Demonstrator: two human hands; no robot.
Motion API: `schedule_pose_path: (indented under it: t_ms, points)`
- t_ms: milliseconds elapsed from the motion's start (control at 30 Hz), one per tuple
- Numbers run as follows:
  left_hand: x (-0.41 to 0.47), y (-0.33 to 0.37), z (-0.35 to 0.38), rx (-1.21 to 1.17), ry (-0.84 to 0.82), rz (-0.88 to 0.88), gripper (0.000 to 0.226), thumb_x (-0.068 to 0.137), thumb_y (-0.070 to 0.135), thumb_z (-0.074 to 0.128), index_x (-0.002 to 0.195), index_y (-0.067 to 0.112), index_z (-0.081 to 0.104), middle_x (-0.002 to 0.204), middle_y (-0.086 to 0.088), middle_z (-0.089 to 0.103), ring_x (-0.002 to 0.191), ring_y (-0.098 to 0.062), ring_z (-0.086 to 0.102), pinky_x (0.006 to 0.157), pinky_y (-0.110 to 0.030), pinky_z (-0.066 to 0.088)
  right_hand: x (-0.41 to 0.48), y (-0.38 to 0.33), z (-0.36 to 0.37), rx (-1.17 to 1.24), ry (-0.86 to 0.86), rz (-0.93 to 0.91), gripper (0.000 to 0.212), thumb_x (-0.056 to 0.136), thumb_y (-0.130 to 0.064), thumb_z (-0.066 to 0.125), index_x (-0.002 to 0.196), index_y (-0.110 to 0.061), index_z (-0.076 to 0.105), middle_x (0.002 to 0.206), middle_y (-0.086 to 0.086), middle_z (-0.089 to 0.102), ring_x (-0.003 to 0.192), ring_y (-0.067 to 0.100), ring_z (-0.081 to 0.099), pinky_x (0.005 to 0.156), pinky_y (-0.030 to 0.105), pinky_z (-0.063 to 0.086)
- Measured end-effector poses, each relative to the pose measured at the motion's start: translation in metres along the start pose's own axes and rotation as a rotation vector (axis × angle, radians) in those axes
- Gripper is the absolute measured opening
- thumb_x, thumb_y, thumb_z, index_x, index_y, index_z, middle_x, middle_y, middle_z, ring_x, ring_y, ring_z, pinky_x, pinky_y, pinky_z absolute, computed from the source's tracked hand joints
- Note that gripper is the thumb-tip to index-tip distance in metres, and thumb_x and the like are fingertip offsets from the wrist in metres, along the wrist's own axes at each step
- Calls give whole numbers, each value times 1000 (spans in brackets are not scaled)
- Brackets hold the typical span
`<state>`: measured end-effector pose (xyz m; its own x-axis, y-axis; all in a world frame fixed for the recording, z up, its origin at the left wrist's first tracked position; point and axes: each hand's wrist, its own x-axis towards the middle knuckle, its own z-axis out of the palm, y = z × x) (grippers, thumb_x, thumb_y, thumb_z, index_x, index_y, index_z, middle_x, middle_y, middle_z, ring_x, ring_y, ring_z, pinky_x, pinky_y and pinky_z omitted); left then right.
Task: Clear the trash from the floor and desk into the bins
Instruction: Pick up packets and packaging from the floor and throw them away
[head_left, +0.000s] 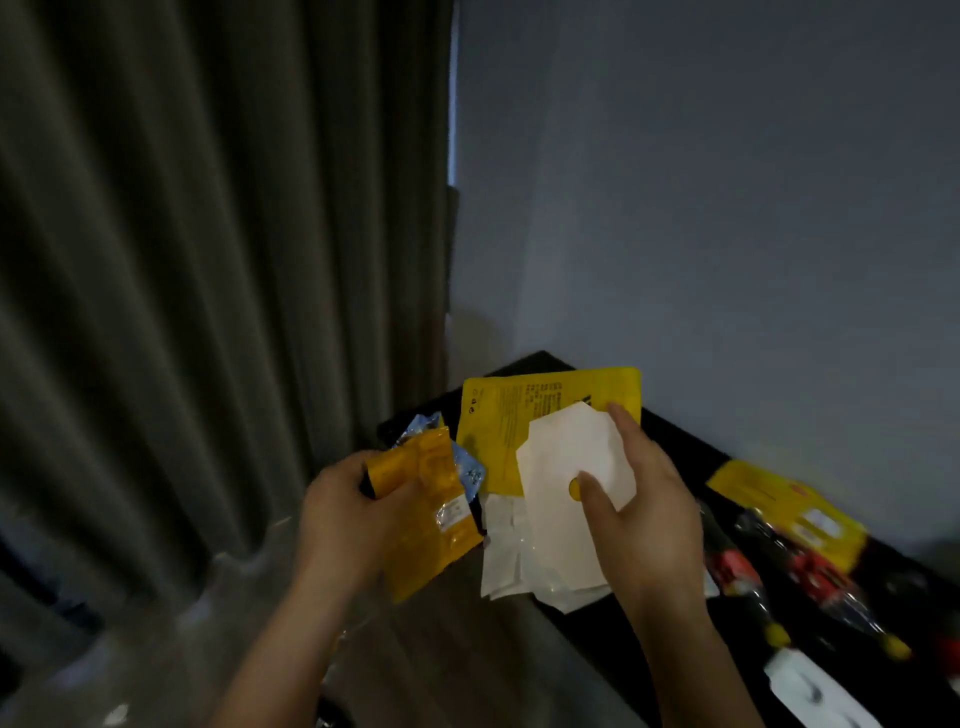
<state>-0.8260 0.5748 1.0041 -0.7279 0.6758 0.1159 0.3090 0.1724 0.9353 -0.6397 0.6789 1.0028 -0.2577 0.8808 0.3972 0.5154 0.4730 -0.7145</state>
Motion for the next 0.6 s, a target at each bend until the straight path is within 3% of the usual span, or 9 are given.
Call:
schedule_pose_path:
  t_ms: [200, 333, 600]
  points:
    - [-28, 5, 36, -121, -337, 28, 19, 81, 14, 71, 71, 28, 64, 65, 4, 69, 60, -4, 64, 54, -21, 46, -74, 14, -58, -151, 222, 186, 68, 82, -17, 68, 142, -34, 39, 136, -3, 53, 122, 18, 50, 87, 26, 38]
    - [-67, 27, 79, -164, -569, 98, 9, 83, 17, 69, 75, 21, 68, 75, 13, 71, 63, 0, 66, 56, -22, 44, -130, 29, -114, -254, 391, 318, 74, 77, -12, 72, 140, -36, 41, 130, -5, 57, 116, 15, 54, 85, 22, 39]
    - [-189, 90, 170, -193, -960, 261, 7, 80, 17, 72, 74, 18, 70, 69, 4, 73, 62, -5, 68, 54, -25, 48, -246, 46, -236, -403, 730, 538, 79, 73, -6, 73, 140, -33, 42, 125, -4, 60, 111, 17, 57, 82, 26, 43]
